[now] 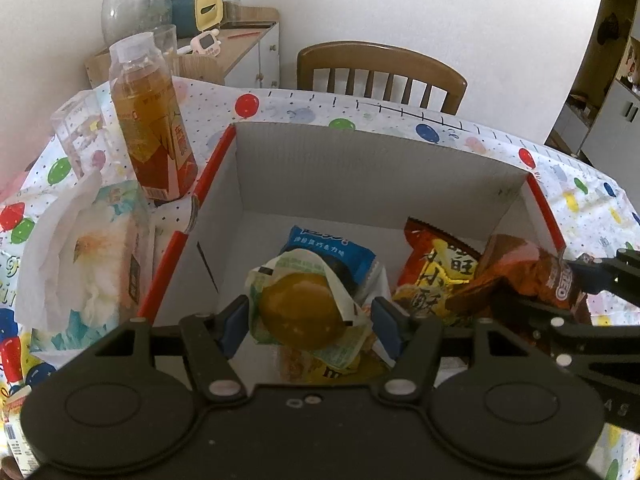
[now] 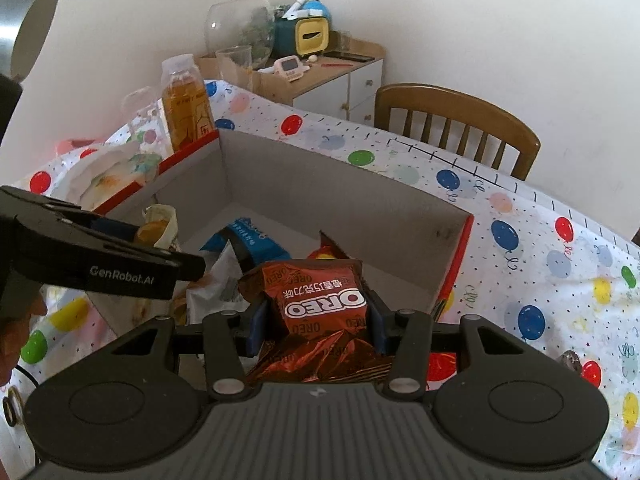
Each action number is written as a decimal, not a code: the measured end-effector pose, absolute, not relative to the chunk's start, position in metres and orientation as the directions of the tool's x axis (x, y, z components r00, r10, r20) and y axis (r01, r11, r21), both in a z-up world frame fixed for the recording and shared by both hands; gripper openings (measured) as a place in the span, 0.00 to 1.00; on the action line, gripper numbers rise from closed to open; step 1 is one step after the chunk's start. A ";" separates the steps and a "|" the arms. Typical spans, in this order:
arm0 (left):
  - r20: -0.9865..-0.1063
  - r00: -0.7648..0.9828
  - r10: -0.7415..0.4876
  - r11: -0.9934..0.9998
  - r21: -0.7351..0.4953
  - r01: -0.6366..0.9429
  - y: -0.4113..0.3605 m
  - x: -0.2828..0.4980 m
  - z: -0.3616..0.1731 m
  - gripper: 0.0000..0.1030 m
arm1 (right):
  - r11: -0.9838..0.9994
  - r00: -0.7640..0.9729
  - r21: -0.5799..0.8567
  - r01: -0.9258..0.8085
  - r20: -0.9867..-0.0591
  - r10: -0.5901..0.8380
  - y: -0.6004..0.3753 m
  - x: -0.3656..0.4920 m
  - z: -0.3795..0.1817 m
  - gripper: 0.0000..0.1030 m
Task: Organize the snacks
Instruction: 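Open both grippers to drop the cake and Oreo packet into the box, then move both tools back to the table toward the purple candy and brown chocolate, then grasp the purple candy with the left gripper while the right grasps the brown chocolate, then carry the purple candy and brown chocolate with both grippers over the box, then open both grippers to drop the candy and chocolate into the box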
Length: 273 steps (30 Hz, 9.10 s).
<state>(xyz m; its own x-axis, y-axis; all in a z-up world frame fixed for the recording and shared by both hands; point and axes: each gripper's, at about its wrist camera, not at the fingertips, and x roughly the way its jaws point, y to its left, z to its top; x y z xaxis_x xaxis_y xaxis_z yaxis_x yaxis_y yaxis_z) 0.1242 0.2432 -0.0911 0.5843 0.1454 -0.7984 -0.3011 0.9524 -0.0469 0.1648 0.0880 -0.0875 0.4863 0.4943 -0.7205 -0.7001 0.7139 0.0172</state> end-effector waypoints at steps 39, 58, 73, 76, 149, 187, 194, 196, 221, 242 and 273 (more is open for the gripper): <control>-0.753 0.636 0.166 0.957 -0.032 -0.288 0.224 0.088 -0.068 0.87 | 0.690 0.459 0.126 -0.713 -0.660 0.595 0.061 0.139 -0.052 0.74; -0.694 0.706 0.138 0.972 -0.041 -0.230 0.183 0.073 -0.032 0.97 | 0.736 0.532 0.168 -0.656 -0.588 0.609 -0.018 0.132 -0.027 0.82; -0.652 0.754 0.074 0.989 -0.051 -0.141 0.114 0.078 -0.035 1.00 | 0.850 0.606 0.140 -0.508 -0.644 0.468 -0.126 0.141 -0.054 0.84; -0.644 0.763 0.053 0.993 -0.043 -0.106 0.094 0.082 -0.036 1.00 | 0.867 0.611 0.153 -0.474 -0.651 0.450 -0.145 0.148 -0.059 0.84; -0.812 0.578 -0.081 0.995 -0.099 0.001 -0.029 0.225 -0.165 0.21 | 0.805 0.401 0.136 -0.578 -0.811 0.425 -0.127 0.312 -0.162 0.30; -0.726 0.678 -0.112 0.984 -0.178 -0.029 0.007 0.156 -0.058 0.20 | 0.749 0.460 0.165 -0.641 -0.699 0.548 -0.146 0.199 -0.041 0.30; -0.706 0.704 -0.077 0.983 -0.172 -0.066 0.041 0.138 -0.037 0.20 | 0.724 0.458 0.156 -0.672 -0.680 0.572 -0.112 0.180 -0.024 0.30; -0.700 0.711 -0.068 0.983 -0.169 -0.073 0.051 0.134 -0.032 0.20 | 0.718 0.458 0.155 -0.678 -0.676 0.578 -0.102 0.176 -0.021 0.30; -0.722 0.685 0.095 0.961 -0.113 -0.253 0.198 0.115 -0.045 0.20 | 0.733 0.447 0.141 -0.666 -0.711 0.542 0.031 0.180 -0.043 0.30; -0.805 0.576 0.141 0.951 -0.052 -0.305 0.241 0.144 -0.103 0.20 | 0.757 0.387 0.143 -0.637 -0.791 0.474 0.083 0.224 -0.092 0.30; -0.771 0.612 0.176 0.952 -0.026 -0.306 0.230 0.109 -0.079 0.74 | 0.732 0.418 0.177 -0.657 -0.723 0.550 0.049 0.183 -0.051 0.63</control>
